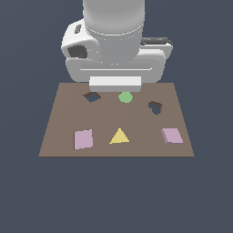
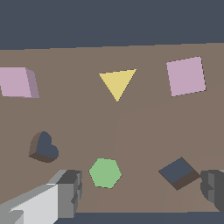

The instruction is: Insert a designated object into the corresponding slot on a board.

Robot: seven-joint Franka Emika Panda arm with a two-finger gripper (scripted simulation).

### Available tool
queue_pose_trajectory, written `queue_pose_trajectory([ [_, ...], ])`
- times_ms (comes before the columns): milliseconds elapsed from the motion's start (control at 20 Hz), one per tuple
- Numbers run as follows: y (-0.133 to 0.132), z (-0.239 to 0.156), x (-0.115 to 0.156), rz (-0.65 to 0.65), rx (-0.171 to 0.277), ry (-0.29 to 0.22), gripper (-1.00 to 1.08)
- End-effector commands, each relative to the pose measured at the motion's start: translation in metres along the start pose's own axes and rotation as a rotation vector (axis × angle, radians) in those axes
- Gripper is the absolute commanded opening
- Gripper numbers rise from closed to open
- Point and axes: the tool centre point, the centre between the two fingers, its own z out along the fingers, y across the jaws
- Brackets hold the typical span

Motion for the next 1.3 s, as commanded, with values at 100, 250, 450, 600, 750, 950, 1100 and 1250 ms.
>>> queue_pose_trajectory([
  [100,0.000,0.000,0.000,-0.003,0.000,0.000,1.00],
  [250,-0.001,0.001,0.003,-0.019,0.000,0.000,1.00],
  [450,-0.003,0.004,0.009,-0.063,-0.001,0.000,1.00],
  [600,-0.006,0.008,0.016,-0.113,-0.002,0.000,1.00],
  [750,-0.010,0.012,0.024,-0.179,-0.003,0.001,1.00],
  [950,-0.018,0.020,0.039,-0.293,-0.005,0.001,1.00],
  [1100,-0.027,0.028,0.051,-0.400,-0.007,0.001,1.00],
  [1250,-0.040,0.036,0.065,-0.525,-0.010,0.002,1.00],
])
